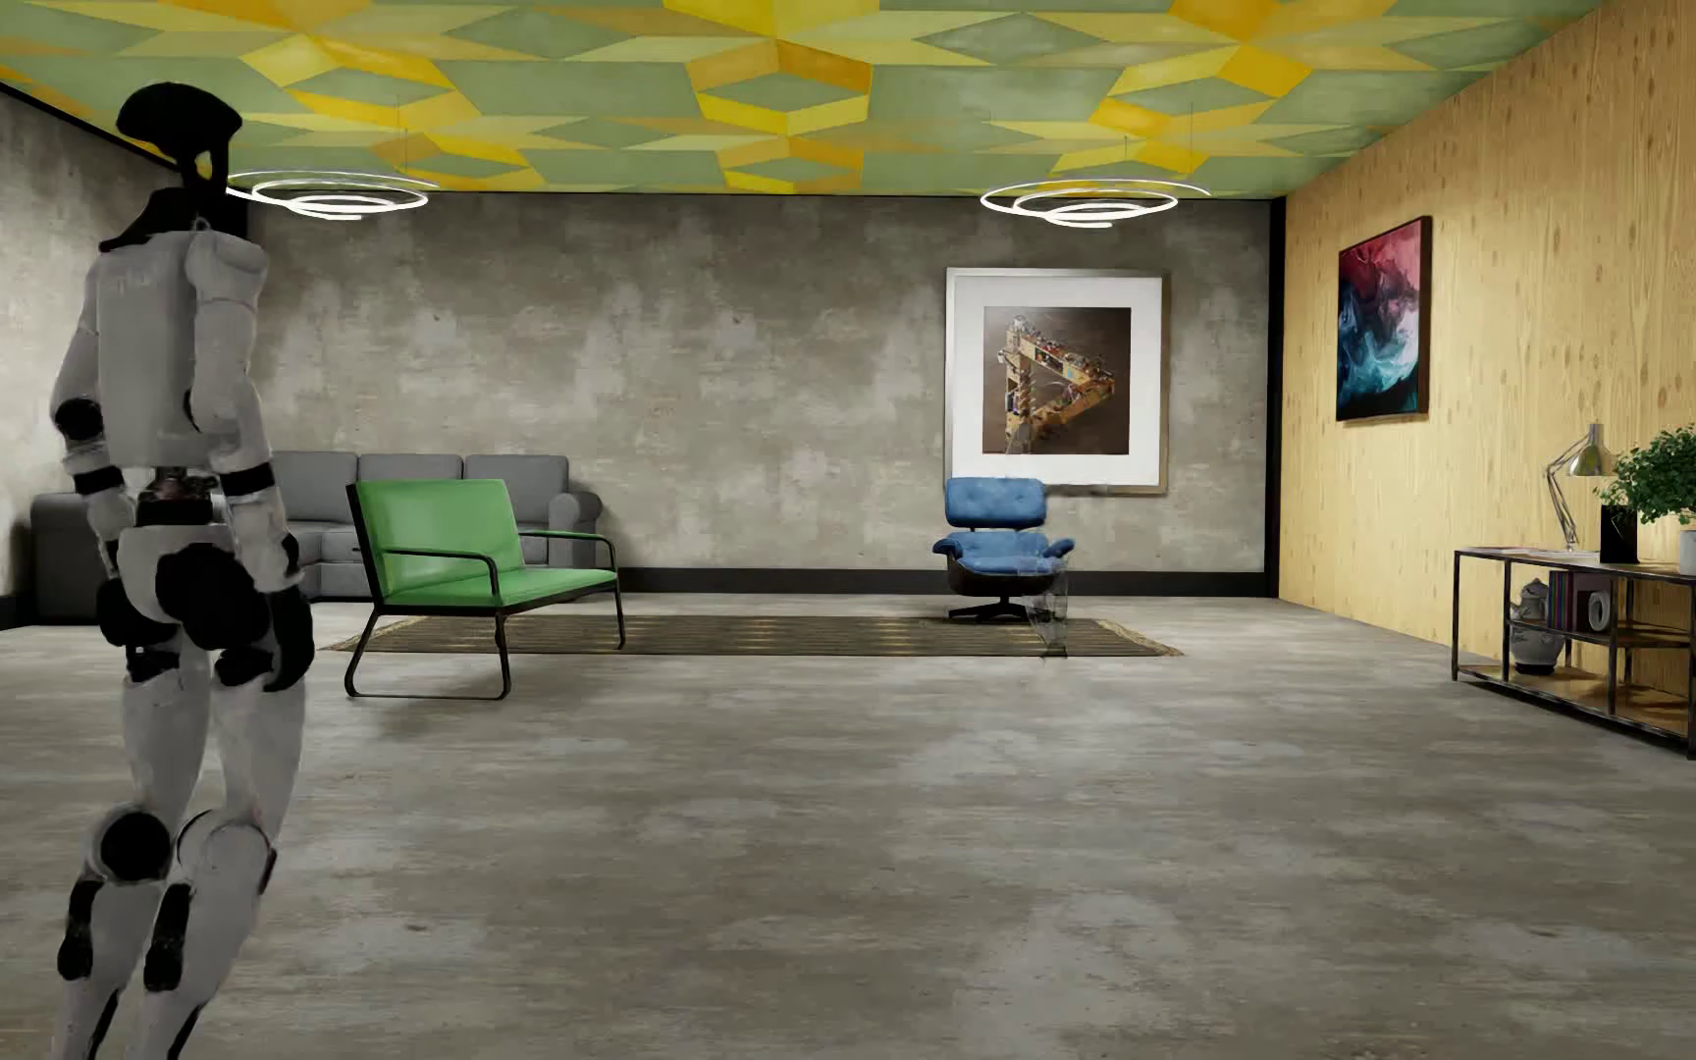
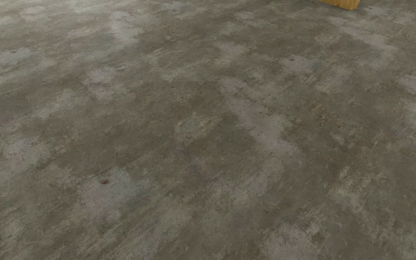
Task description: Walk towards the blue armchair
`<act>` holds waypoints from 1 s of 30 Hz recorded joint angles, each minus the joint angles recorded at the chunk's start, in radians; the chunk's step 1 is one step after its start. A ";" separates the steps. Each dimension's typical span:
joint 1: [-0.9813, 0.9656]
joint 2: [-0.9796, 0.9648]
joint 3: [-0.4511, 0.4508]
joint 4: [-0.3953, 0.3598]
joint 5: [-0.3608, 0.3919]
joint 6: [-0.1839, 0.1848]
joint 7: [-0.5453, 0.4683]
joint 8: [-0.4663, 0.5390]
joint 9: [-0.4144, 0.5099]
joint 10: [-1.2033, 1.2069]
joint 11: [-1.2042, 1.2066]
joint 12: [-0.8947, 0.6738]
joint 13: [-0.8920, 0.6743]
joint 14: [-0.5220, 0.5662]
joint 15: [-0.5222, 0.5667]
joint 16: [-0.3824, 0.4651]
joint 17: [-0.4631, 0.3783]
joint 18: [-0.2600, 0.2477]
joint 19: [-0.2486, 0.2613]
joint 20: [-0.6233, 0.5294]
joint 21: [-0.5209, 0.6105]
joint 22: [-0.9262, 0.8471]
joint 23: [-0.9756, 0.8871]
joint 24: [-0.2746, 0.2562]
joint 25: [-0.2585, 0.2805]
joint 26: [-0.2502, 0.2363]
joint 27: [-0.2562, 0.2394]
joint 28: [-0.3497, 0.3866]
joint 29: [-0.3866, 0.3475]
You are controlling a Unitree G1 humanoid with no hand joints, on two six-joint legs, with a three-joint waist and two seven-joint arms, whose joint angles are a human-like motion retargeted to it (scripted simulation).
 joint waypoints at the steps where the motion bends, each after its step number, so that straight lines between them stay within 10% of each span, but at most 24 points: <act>1: 0.001 -0.014 -0.002 -0.004 0.002 -0.006 0.000 0.000 -0.001 -0.001 0.010 0.000 -0.005 -0.006 0.034 0.001 0.002 0.000 0.000 0.013 0.004 0.005 0.003 0.000 0.000 0.000 0.000 0.000 0.000; 2: -0.007 -0.018 -0.007 -0.002 0.003 -0.010 0.000 0.000 -0.001 -0.029 0.019 0.004 -0.003 0.034 0.046 0.004 0.002 0.000 0.000 0.010 0.007 0.007 -0.003 0.000 0.000 0.000 0.000 0.000 0.000; 4: -0.019 -0.020 0.020 -0.020 0.008 -0.018 0.000 0.000 -0.003 0.255 0.035 0.016 0.004 -0.227 0.057 0.009 -0.004 0.000 0.000 0.006 0.019 0.010 -0.024 0.000 0.000 0.000 0.000 0.000 0.000; 9: -0.322 0.094 0.113 0.016 0.036 0.011 0.000 0.000 0.085 0.754 0.051 0.048 -0.011 -0.273 -0.039 0.004 -0.040 0.000 0.000 0.067 -0.024 -0.041 -0.155 0.000 0.000 0.000 0.000 0.000 0.000; 18: -0.674 0.401 0.281 0.061 -0.042 -0.028 0.000 0.000 0.105 0.432 -0.045 0.094 -0.141 -0.098 -0.319 0.021 -0.039 0.000 0.000 -0.012 0.022 0.077 -0.220 0.000 0.000 0.000 0.000 0.000 0.000; 21: -0.706 0.425 0.334 0.057 -0.080 -0.050 0.000 0.000 0.082 0.598 0.035 0.108 -0.096 -0.130 -0.139 0.020 -0.024 0.000 0.000 0.023 0.024 0.110 -0.131 0.000 0.000 0.000 0.000 0.000 0.000; 24: -0.579 0.255 0.277 -0.010 -0.116 -0.048 0.000 0.000 0.082 0.675 0.482 0.087 -0.051 -0.238 0.311 0.009 -0.010 0.000 0.000 0.007 0.065 0.130 0.009 0.000 0.000 0.000 0.000 0.000 0.000; 27: -0.345 -0.066 0.139 -0.049 -0.104 -0.016 0.000 0.000 0.108 0.590 0.913 0.059 0.021 -0.310 0.285 0.007 -0.015 0.000 0.000 0.010 0.032 0.030 0.010 0.000 0.000 0.000 0.000 0.000 0.000; 30: -0.069 -0.320 -0.006 -0.042 -0.069 0.027 0.000 0.000 0.125 0.389 0.573 0.036 0.055 -0.296 0.392 0.019 -0.029 0.000 0.000 0.071 0.051 -0.088 0.022 0.000 0.000 0.000 0.000 0.000 0.000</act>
